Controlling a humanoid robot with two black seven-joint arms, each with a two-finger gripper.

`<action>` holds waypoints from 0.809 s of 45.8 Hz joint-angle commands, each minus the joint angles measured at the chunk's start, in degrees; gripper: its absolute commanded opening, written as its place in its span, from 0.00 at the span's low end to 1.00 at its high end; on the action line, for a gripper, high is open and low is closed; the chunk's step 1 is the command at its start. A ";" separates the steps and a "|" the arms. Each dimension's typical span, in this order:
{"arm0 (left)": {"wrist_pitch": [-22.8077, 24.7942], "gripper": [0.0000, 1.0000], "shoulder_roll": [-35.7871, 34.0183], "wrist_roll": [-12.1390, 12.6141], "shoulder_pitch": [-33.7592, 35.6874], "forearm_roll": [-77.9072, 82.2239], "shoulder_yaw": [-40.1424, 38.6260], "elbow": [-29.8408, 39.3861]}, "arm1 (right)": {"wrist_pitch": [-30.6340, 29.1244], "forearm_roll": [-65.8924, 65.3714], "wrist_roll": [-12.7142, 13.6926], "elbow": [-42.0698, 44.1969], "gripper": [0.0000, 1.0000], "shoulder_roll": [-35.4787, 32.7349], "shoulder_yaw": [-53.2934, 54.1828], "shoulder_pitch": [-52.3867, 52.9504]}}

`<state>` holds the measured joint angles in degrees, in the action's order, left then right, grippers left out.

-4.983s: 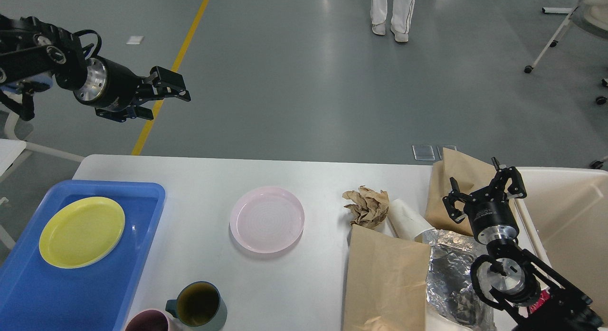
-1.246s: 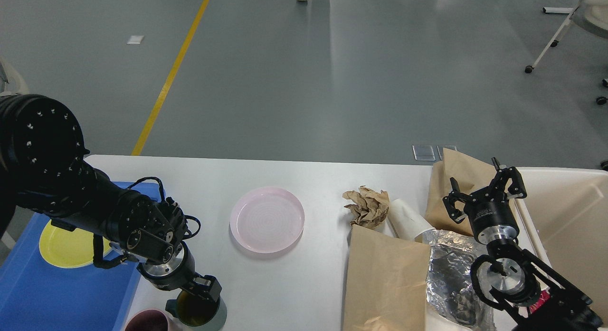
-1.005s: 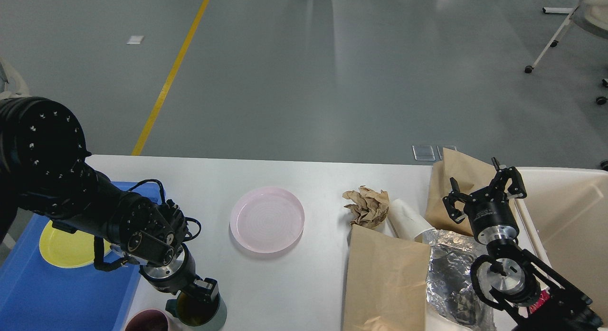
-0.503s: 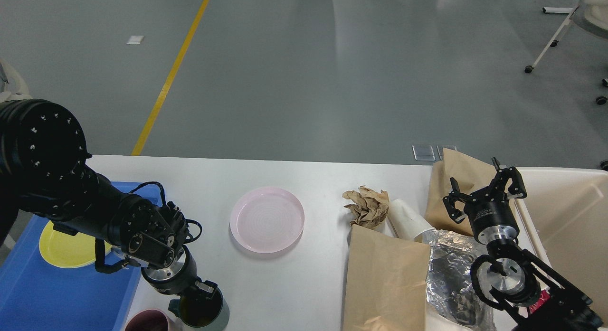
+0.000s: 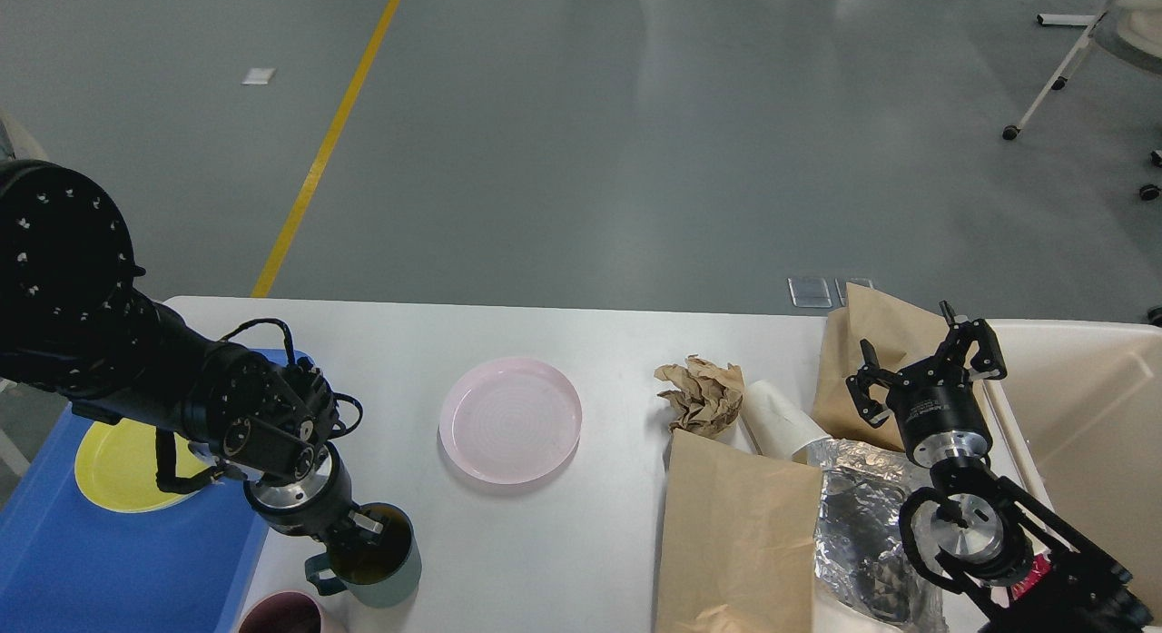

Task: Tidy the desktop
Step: 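Close the left gripper on the dark green mug, then lift the green mug and place it at the tray's near corner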

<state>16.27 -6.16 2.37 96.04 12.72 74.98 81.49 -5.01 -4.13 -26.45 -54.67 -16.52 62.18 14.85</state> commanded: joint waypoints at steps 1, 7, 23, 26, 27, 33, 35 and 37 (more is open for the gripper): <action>1.92 0.00 -2.45 -0.08 3.27 -0.42 0.17 -0.01 | 0.00 0.00 0.00 0.00 1.00 0.00 0.04 0.00; 8.68 0.00 -5.62 -0.61 9.68 -0.50 0.08 0.43 | 0.00 0.00 0.00 0.00 1.00 0.00 0.04 0.00; 24.77 0.00 -7.82 -0.96 28.93 -3.58 1.48 7.01 | 0.00 0.00 0.00 0.00 1.00 0.00 0.04 0.00; 25.48 0.00 -7.38 -1.22 33.67 -5.42 2.89 9.21 | 0.00 0.00 0.00 0.00 1.00 0.00 0.04 0.00; 26.00 0.00 -7.29 -1.40 34.82 -6.12 3.24 9.65 | 0.00 0.00 0.00 0.00 1.00 0.00 0.04 0.00; 31.53 0.00 -7.82 -3.33 40.10 -7.45 5.27 9.92 | 0.00 0.00 0.00 0.00 1.00 0.00 0.04 0.00; 32.60 0.00 -8.34 -4.65 41.33 -7.45 6.76 9.83 | 0.00 0.00 0.00 0.00 1.00 0.00 0.04 0.00; 32.51 0.00 -8.43 -5.26 41.33 -7.45 8.07 9.74 | 0.00 0.00 0.00 0.00 1.00 0.00 0.04 0.00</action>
<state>47.28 -13.94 -0.93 135.66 5.40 80.31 91.35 -5.01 -4.13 -26.45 -54.67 -16.52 62.23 14.85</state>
